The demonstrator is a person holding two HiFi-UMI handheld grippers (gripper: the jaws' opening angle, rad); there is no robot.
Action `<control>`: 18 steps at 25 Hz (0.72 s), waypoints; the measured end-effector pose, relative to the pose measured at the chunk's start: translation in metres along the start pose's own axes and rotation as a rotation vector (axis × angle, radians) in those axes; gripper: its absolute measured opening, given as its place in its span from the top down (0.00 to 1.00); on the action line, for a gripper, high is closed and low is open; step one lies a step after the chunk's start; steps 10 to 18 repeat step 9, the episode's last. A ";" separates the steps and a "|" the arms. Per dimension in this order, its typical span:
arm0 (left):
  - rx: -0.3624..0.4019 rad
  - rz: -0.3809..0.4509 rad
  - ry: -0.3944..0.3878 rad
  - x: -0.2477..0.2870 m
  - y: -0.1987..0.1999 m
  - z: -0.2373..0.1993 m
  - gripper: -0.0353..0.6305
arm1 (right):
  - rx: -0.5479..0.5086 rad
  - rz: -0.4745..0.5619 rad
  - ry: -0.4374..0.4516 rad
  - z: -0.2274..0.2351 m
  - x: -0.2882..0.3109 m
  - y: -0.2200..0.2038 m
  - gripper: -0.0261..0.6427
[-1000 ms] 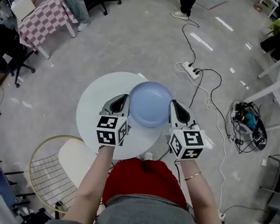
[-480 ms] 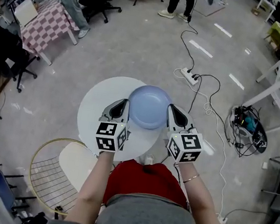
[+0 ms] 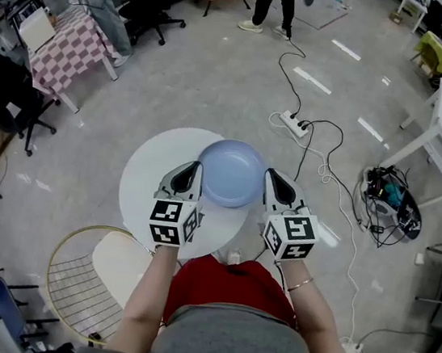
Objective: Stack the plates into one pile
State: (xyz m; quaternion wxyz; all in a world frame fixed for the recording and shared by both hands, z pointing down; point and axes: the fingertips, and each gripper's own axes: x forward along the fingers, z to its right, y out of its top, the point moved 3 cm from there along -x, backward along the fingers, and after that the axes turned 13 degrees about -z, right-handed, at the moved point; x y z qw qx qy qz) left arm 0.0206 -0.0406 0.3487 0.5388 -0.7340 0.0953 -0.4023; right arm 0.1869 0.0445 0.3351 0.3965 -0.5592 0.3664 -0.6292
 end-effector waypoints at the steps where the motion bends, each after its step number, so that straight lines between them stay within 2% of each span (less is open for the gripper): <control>1: 0.001 0.000 -0.001 0.001 0.000 0.001 0.92 | 0.002 0.001 -0.002 0.002 0.000 0.000 0.92; 18: 0.005 -0.006 -0.004 0.007 0.002 0.005 0.92 | 0.015 -0.003 0.007 0.008 0.002 -0.002 0.92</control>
